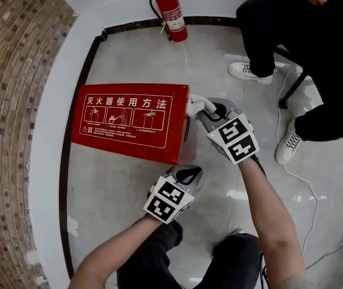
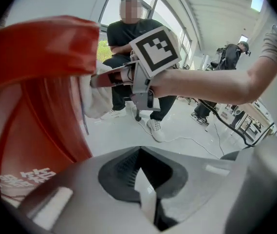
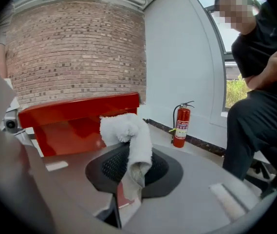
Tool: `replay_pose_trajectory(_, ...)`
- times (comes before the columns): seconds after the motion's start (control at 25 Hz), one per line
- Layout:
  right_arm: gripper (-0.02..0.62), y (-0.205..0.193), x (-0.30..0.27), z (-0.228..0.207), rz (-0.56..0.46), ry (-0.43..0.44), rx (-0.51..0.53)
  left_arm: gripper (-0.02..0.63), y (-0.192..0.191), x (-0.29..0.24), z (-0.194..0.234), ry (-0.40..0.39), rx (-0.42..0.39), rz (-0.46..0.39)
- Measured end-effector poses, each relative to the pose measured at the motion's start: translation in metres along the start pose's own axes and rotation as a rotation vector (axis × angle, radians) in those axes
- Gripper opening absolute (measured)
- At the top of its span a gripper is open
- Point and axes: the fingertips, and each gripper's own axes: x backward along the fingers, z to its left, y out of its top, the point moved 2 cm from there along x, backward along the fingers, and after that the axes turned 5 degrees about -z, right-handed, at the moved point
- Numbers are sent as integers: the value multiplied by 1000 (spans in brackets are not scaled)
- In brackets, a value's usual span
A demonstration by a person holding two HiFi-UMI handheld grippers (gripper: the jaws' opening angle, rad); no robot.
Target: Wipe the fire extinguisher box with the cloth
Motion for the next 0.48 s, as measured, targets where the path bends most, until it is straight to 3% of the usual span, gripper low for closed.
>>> replay_pose_trajectory(0.2,83,-17,-34,-29,-26,-1,48,2,-16,-25,21,91,11,-66)
replay_pose_trajectory(0.48,83,-90,-50,-27,-14,54,23,2,-54,-52,30,145,45,-86)
